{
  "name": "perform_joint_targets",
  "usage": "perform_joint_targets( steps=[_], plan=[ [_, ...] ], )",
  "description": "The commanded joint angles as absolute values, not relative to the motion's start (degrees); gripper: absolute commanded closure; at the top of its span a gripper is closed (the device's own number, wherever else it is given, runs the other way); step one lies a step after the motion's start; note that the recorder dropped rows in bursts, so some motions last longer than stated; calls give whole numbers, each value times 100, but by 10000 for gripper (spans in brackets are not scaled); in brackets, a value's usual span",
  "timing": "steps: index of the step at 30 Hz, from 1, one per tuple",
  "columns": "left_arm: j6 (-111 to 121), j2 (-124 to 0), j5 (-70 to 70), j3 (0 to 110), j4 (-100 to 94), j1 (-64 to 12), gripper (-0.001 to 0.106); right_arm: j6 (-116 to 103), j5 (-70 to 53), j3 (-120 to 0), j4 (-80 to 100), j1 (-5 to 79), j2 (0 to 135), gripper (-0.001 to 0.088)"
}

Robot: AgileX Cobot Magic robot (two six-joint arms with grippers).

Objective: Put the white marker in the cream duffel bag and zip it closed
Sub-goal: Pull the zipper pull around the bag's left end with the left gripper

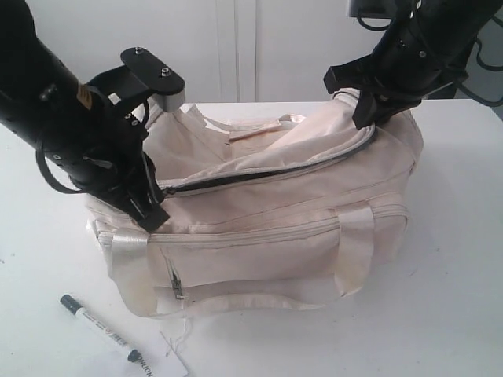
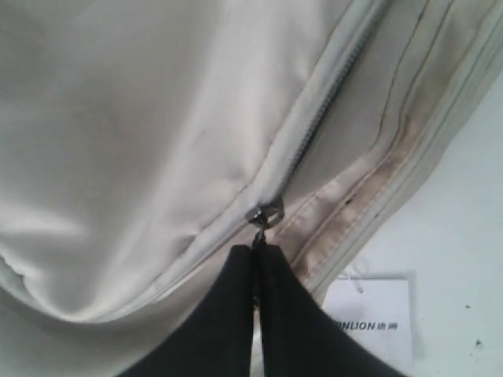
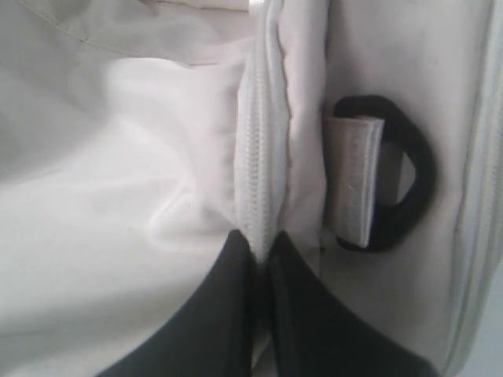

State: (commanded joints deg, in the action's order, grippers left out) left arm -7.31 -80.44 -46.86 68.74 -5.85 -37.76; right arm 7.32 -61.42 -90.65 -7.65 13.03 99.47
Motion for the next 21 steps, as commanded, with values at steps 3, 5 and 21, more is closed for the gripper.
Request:
perform_joint_targets(
  steps=[3,5,21],
  plan=[
    [-532,-8044,-4874,6874,-1032,-3776,1053,732,-6142,-9065,-751,1303,9947,868],
    [-447,-8044,-4996,6874,-1356,-3776,1053,732,-6142,-9065,-751,1303,9947,868],
    [-76,-8044,-5554,6874,-3378,-3776,1053,732,-6154,-9065,-542,1303,9947,868]
  ],
)
